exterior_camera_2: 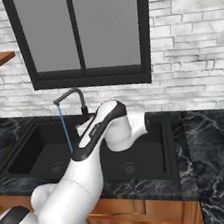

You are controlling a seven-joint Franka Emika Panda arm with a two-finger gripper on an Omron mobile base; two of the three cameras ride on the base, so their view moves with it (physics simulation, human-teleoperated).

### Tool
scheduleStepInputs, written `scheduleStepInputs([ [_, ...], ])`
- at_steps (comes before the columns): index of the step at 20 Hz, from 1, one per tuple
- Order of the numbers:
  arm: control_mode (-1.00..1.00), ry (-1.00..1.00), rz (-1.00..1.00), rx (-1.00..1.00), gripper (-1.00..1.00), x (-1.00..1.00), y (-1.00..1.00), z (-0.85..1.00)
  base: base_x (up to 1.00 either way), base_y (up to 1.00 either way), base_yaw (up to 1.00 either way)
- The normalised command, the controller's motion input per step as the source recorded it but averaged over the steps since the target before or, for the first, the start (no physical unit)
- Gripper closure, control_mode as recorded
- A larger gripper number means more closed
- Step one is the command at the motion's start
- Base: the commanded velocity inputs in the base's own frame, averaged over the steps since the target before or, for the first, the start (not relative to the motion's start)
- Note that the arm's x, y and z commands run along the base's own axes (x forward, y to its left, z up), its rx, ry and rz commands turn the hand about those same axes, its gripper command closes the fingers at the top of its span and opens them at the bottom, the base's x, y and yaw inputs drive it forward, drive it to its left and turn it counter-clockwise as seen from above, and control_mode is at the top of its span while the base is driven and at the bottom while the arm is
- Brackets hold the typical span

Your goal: Pick the pear, mango from the sink and place them on the cutting board to airdry. Then turn off the sink faucet.

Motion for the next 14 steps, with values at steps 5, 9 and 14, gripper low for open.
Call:
scheduleStepInputs([
  [5,-1.00,0.04,0.00,0.05,-1.00,0.41,0.01,-0.03,0.00,0.00,0.00],
  [9,-1.00,0.05,0.00,0.08,-1.00,0.28,0.02,-0.16,0.00,0.00,0.00],
  [14,-1.00,0.03,0.00,0.09,-1.00,0.22,0.03,-0.17,0.00,0.00,0.00],
])
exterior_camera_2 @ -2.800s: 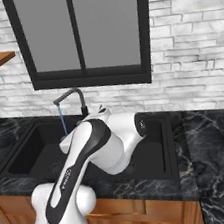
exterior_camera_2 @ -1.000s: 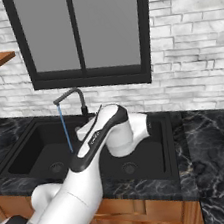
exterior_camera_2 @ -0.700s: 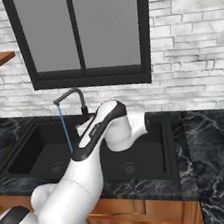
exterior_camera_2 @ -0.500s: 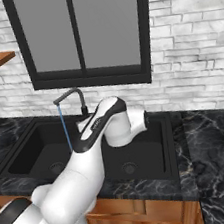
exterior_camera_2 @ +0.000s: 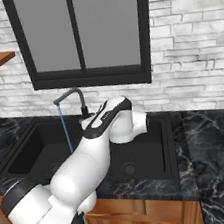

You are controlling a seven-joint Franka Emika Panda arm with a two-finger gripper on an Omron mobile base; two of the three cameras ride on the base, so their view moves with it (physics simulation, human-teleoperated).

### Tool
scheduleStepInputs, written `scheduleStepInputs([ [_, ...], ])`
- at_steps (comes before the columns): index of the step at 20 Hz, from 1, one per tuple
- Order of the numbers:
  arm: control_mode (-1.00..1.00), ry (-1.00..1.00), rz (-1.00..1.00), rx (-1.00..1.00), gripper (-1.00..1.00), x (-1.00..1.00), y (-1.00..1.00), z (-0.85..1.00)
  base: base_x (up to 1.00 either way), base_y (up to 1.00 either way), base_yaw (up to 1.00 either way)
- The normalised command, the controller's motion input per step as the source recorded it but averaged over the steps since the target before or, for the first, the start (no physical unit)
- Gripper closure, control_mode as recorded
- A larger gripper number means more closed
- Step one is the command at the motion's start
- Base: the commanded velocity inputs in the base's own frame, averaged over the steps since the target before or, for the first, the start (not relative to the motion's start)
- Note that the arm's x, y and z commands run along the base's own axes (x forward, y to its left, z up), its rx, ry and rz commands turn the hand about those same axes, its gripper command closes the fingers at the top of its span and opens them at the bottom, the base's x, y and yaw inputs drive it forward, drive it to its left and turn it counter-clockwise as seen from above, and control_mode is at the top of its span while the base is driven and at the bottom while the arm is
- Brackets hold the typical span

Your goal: Pick the pear, mango from the sink and place them on the cutting board to airdry. Then turn off the sink faucet.

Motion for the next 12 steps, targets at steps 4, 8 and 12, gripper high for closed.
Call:
scheduleStepInputs([
  [4,-1.00,0.00,0.00,0.01,-1.00,0.17,0.16,-0.01,0.00,0.00,0.00],
  [8,-1.00,0.00,0.00,-0.01,-1.00,0.14,0.23,0.00,0.00,0.00,0.00],
  [12,-1.00,0.00,0.00,-0.05,-1.00,0.18,0.17,-0.10,0.00,0.00,0.00],
])
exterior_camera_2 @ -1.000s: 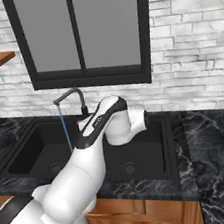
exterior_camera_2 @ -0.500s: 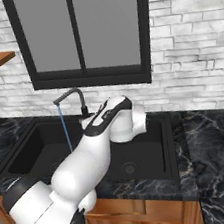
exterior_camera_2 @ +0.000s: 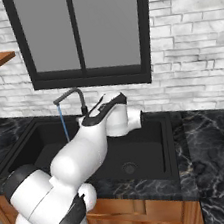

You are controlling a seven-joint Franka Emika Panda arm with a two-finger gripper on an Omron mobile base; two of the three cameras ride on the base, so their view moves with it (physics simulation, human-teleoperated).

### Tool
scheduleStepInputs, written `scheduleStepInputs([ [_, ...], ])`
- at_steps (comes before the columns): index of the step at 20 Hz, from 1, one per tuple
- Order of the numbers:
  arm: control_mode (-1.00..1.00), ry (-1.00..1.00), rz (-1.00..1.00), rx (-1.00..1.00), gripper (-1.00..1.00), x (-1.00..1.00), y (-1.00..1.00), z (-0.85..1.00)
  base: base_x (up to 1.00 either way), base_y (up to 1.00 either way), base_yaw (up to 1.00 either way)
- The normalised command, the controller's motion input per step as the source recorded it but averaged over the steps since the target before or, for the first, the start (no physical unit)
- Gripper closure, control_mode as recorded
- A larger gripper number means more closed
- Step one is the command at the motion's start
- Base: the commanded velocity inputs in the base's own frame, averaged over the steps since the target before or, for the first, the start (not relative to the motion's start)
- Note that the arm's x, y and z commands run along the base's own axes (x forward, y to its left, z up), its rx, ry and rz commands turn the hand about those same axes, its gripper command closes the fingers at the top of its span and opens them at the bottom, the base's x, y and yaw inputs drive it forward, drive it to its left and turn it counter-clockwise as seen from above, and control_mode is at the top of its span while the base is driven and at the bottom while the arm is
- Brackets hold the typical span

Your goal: Pick the pear, mango from the sink and place them on the cutting board to airdry. Then turn off the sink faucet.

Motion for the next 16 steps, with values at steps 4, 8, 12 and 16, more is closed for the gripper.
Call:
scheduleStepInputs([
  [4,-1.00,0.00,0.00,-0.06,-1.00,0.22,0.10,-0.15,0.00,0.00,0.00],
  [8,-1.00,0.00,0.00,-0.06,-1.00,0.27,0.01,-0.18,0.00,0.00,0.00],
  [12,-1.00,0.00,0.00,-0.04,-1.00,0.29,0.00,-0.11,0.00,0.00,0.00],
  [16,-1.00,0.00,0.00,-0.02,-1.00,0.27,0.00,-0.02,0.00,0.00,0.00],
])
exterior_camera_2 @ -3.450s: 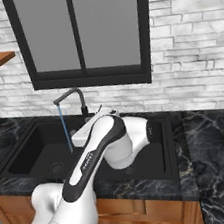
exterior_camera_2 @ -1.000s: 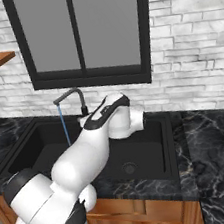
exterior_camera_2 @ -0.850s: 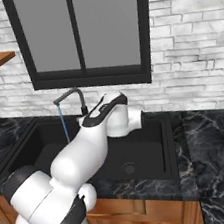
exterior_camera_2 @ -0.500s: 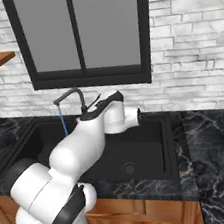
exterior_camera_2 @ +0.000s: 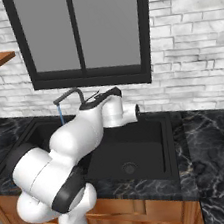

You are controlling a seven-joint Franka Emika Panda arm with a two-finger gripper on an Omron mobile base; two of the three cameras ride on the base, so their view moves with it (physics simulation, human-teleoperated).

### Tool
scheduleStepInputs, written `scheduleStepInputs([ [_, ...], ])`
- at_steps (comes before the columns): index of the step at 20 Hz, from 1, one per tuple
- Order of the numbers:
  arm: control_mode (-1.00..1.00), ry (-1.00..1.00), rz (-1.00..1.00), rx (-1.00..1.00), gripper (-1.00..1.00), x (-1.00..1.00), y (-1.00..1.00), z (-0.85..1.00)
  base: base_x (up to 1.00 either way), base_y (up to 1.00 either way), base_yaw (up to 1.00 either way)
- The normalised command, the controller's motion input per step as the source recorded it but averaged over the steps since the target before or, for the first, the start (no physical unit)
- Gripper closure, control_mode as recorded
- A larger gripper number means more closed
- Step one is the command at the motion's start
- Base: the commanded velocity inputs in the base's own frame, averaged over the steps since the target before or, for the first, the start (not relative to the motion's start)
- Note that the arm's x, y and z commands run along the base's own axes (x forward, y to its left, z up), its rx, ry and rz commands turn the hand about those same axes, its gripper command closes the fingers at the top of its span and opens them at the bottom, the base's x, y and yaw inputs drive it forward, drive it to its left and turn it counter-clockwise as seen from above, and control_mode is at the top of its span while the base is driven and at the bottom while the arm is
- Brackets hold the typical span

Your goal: Pick the pear, mango from the sink and place them on the cutting board to airdry. Then turn off the sink faucet.

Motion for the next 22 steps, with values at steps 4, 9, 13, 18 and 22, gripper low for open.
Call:
scheduleStepInputs([
  [4,-1.00,0.00,0.00,0.00,-1.00,0.14,0.00,0.00,0.00,0.00,0.00],
  [9,-1.00,0.00,0.00,0.00,-1.00,0.05,0.00,-0.10,0.00,0.00,0.00],
  [13,-1.00,0.00,0.00,0.00,-1.00,0.00,0.10,-0.19,0.00,0.00,0.00],
  [18,-1.00,0.00,0.00,0.00,-1.00,0.01,0.17,-0.16,0.00,0.00,0.00],
  [22,-1.00,-0.03,0.00,0.00,-1.00,0.05,0.08,-0.03,0.00,0.00,0.00],
])
